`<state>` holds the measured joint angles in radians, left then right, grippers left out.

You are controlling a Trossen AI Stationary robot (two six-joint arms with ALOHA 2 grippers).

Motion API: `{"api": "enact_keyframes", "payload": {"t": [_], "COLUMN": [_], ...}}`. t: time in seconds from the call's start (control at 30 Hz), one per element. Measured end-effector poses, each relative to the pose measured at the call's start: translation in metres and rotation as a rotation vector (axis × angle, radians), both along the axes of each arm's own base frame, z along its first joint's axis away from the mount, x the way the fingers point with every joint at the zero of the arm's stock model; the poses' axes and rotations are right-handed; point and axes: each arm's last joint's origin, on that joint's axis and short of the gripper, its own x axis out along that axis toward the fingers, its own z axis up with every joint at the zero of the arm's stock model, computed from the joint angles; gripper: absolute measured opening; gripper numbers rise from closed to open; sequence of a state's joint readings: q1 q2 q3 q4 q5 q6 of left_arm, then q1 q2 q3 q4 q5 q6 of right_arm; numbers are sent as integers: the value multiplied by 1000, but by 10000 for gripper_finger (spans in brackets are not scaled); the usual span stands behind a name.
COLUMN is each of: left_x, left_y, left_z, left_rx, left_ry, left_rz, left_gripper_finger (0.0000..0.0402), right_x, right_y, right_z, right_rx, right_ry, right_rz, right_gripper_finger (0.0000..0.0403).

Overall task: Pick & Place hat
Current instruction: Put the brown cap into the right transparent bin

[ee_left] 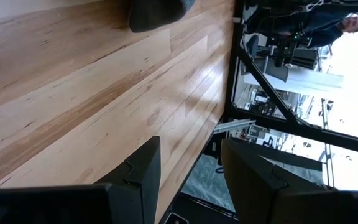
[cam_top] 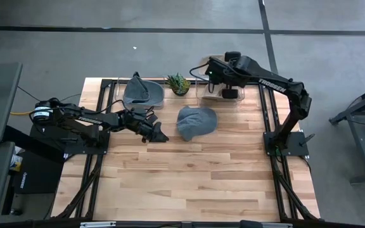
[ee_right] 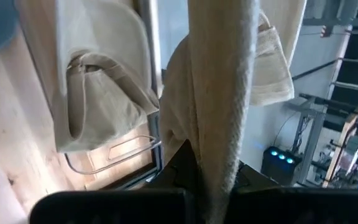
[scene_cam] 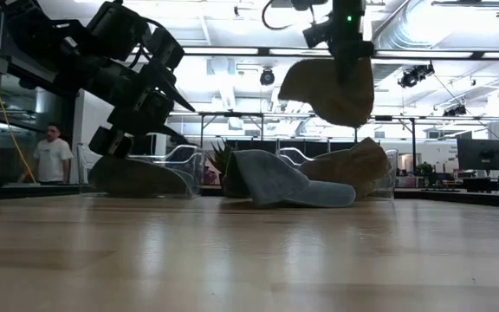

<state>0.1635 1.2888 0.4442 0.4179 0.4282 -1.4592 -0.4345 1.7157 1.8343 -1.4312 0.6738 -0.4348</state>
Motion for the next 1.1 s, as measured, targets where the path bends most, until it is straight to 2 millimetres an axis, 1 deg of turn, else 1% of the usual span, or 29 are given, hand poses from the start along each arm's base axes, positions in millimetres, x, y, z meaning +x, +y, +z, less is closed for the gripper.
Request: {"api": "enact_keyframes", "payload": {"t": [0.1, 0.2, 0.3, 0.43, 0.67, 0.83, 0.93, 1.1], "left_x": [0, 0, 0, 0, 0, 0, 0, 0], "left_y": [0, 0, 0, 0, 0, 0, 0, 0], "left_z": [0, 0, 0, 0, 0, 0, 0, 0], "left_rx": [19, 36, 37, 37, 36, 29, 17, 14], "left_ry": [-6, -12, -12, -12, -11, -9, -9, -9], "left_rz": [-8, -15, -16, -15, -15, -13, -16, -23], "left_gripper_finger": [147, 147, 147, 147, 147, 147, 147, 147], "right_x": [-2, -2, 1, 4, 5, 3, 1, 3], "right_y": [-4, -11, -17, -21, -23, -21, -20, -20], "right_z": [-10, -18, -26, -37, -64, -84, -90, -92], "right_rx": [10, 4, -37, -50, -40, 10, 29, 53], "right_ry": [46, 49, 77, 82, 69, 67, 64, 26], "right_rz": [-1, -7, 20, 40, -3, -22, -39, -32], "right_gripper_finger": [8, 8, 8, 8, 8, 8, 8, 8]}}
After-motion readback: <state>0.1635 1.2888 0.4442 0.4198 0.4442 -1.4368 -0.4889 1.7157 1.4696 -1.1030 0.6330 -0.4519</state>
